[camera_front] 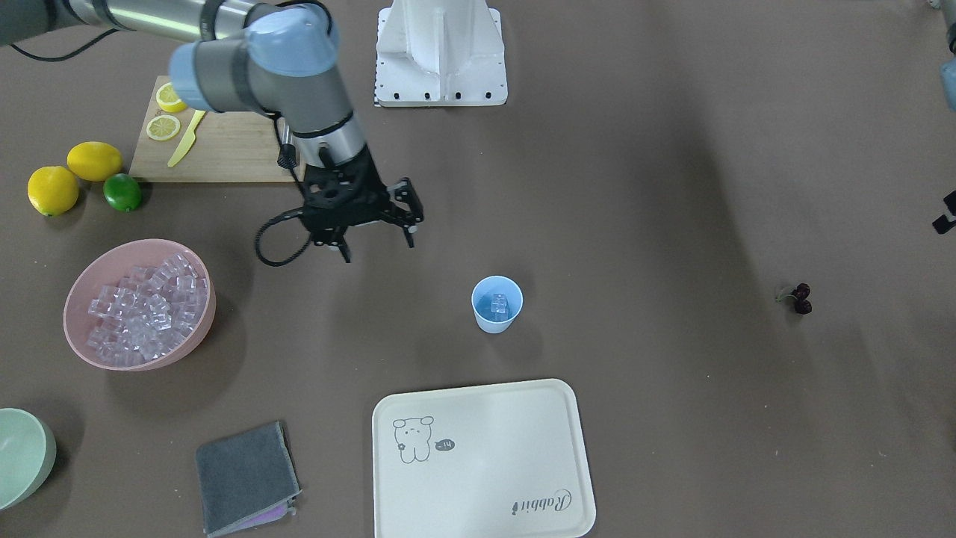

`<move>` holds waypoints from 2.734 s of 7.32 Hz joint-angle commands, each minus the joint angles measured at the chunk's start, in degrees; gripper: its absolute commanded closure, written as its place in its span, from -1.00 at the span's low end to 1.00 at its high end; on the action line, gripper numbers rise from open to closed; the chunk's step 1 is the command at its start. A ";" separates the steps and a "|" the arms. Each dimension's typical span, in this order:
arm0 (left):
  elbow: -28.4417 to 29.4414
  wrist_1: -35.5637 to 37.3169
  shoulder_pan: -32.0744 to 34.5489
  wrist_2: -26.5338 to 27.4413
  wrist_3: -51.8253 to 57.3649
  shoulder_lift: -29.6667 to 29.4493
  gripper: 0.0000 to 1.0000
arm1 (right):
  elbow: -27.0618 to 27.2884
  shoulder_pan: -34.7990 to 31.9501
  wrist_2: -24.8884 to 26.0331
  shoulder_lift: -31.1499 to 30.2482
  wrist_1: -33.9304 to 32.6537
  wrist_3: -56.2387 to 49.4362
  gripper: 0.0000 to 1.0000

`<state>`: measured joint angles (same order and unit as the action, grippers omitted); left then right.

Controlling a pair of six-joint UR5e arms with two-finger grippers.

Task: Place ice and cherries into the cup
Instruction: 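Withdraw the right arm past the bowl while the left gripper reaches toward the cherries, then grasp the pair of dark cherries with the left gripper, then carry the cherries with the left gripper to above the light-blue cup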

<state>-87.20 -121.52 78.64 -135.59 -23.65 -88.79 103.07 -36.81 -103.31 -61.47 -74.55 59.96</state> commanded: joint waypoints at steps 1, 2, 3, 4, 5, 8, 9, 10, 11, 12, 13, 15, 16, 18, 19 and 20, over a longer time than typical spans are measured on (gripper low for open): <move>1.33 -0.38 -11.01 5.04 -7.14 -5.32 -0.94 | 7.22 -9.47 -10.91 -15.90 1.59 -14.01 -0.98; 1.85 -1.16 -13.84 7.86 -8.07 -6.47 -0.94 | 7.23 -13.08 -12.43 -21.36 3.26 -19.65 -0.98; 4.73 -1.17 -16.22 9.28 -8.25 -9.70 -0.93 | 6.54 -17.47 -16.10 -28.29 7.97 -26.93 -0.98; 7.02 -1.95 -18.07 10.33 -8.16 -11.39 -0.91 | 4.01 -24.99 -24.40 -33.49 12.46 -33.96 -0.97; 7.48 -1.96 -18.26 10.34 -7.90 -11.66 -0.79 | 1.72 -30.72 -28.40 -38.59 16.16 -40.91 -0.97; 11.87 -5.03 -18.35 10.43 -7.64 -12.54 -0.58 | -2.60 -42.61 -35.64 -43.90 17.25 -53.24 -0.97; 11.88 -4.95 -19.05 10.35 -7.81 -12.55 -0.02 | -4.09 -46.47 -37.39 -44.96 16.90 -56.33 -0.98; 11.70 -4.95 -19.14 10.34 -7.64 -12.55 0.21 | -6.72 -49.91 -38.45 -45.05 16.81 -59.31 -0.98; 11.79 -4.95 -19.14 10.34 -7.55 -12.55 0.29 | -9.96 -52.12 -38.72 -44.88 16.72 -63.26 -0.98; 11.27 -4.78 -19.14 10.34 -7.55 -12.55 0.31 | -11.39 -52.92 -38.81 -44.88 16.72 -65.39 -0.98; 10.74 -4.51 -19.05 9.74 -7.64 -12.72 0.32 | -11.57 -53.36 -38.81 -44.97 16.90 -65.50 -0.98; 8.63 0.55 -18.35 9.99 -9.21 -17.17 0.32 | -14.28 -55.03 -38.72 -45.23 16.81 -67.60 -0.98; 7.75 5.98 -18.44 10.08 -14.00 -22.08 0.32 | -14.82 -55.13 -37.77 -45.32 16.72 -67.52 -0.98; 5.21 13.83 -19.40 10.26 -25.68 -30.00 0.32 | -13.87 -54.52 -32.24 -43.14 12.62 -64.55 -0.98; 4.85 14.90 -20.88 10.43 -32.44 -32.73 0.32 | -13.43 -53.12 -31.87 -39.99 9.02 -62.09 -0.98; 5.02 14.91 -22.99 10.69 -39.12 -35.37 0.32 | -13.07 -51.19 -31.61 -35.61 3.51 -61.63 -0.98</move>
<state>-81.98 -107.60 57.86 -125.16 -54.34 -120.56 89.49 -89.98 -135.66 -101.65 -65.29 -3.14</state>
